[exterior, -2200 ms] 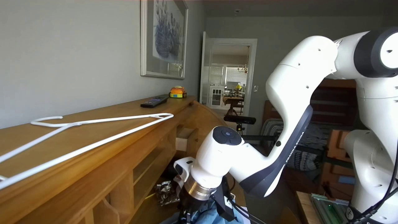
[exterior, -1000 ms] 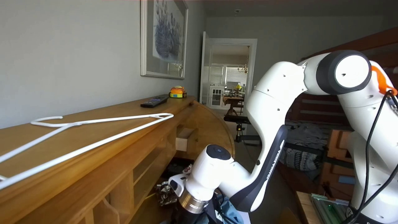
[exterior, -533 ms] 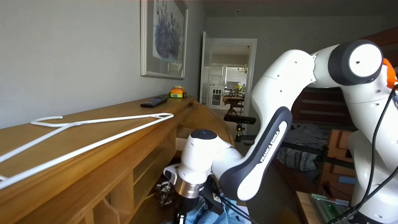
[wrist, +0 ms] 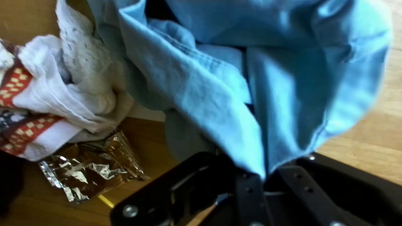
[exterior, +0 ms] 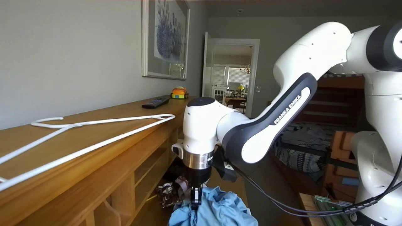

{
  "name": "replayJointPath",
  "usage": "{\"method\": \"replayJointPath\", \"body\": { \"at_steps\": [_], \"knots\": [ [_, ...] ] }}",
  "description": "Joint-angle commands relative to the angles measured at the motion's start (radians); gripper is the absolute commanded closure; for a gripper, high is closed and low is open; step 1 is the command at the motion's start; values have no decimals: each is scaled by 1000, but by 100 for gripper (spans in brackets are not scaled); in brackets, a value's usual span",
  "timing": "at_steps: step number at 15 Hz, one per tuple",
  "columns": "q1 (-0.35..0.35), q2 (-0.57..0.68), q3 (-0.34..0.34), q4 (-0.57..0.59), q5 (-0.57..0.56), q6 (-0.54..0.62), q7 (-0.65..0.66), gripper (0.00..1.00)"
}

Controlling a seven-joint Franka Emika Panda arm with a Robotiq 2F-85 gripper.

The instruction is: Fold the blue sheet once

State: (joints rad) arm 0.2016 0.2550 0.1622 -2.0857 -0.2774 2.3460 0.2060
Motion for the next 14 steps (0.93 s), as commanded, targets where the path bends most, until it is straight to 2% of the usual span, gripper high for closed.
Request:
{"method": "replayJointPath", "body": {
  "at_steps": [1,3,5,7,10,12,14],
  "knots": [
    [36,-99,-18,-36,3,-91,143,99],
    [42,-122,-20,-51,-1,-90,270,99],
    [57,-135,-32,-80,-73,-82,419,99],
    [60,-130,-40,-114,-125,0,555,99],
    [68,-111,-49,-132,-206,62,768,99],
    [78,-111,-63,-136,-300,45,914,99],
    [91,-124,-56,-142,-337,-53,1042,99]
  ]
}}
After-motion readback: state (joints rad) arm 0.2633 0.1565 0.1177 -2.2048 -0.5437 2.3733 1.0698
